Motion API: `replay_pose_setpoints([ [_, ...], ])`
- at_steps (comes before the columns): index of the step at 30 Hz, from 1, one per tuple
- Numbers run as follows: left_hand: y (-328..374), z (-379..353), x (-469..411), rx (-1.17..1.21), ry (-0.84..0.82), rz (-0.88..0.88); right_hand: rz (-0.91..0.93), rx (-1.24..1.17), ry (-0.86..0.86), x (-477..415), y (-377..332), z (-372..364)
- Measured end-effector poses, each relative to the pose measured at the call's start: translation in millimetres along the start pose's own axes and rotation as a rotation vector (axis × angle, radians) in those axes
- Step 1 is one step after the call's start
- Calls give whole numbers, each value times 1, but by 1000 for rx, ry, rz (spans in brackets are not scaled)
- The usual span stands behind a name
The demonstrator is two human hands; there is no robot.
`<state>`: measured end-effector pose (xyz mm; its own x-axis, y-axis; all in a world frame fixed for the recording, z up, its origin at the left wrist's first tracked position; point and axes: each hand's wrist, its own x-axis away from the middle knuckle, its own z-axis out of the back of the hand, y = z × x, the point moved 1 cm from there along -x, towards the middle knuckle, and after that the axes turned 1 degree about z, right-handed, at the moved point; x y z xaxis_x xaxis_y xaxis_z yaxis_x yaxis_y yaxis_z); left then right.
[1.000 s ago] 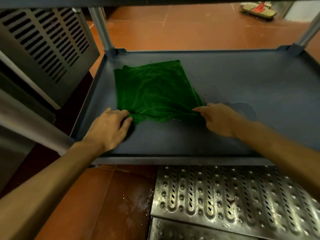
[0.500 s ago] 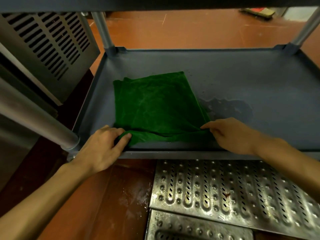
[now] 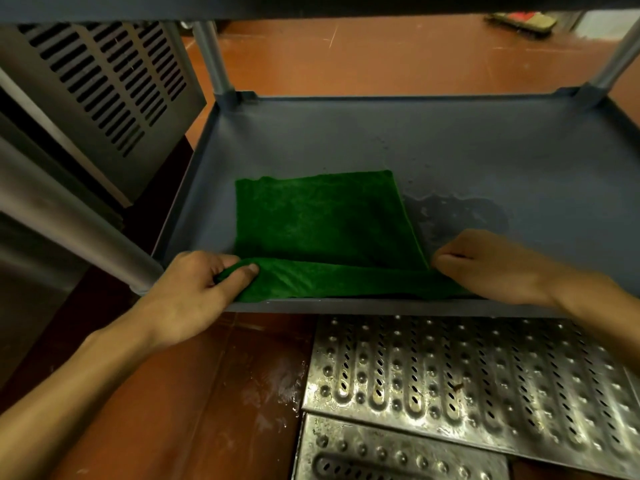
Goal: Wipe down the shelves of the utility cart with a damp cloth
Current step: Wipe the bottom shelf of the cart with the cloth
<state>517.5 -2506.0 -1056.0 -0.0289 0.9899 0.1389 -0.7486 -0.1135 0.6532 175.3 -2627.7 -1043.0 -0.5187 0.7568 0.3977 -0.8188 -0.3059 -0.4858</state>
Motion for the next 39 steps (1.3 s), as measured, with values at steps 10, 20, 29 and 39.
replay_pose_setpoints([
  [10, 28, 37, 14, 384, -107, 52, -100, -292, -87, -1, 16, 19],
  [20, 28, 47, -75, 20, 233, 90, 31, -331, 424, -64, -11, 52],
  [29, -12, 10, -109, -439, 321, 51, 98, -102, 623, -97, 8, 4],
  [39, 7, -29, -37, -391, -122, -317, 371, 73, 166, -35, 15, -31],
])
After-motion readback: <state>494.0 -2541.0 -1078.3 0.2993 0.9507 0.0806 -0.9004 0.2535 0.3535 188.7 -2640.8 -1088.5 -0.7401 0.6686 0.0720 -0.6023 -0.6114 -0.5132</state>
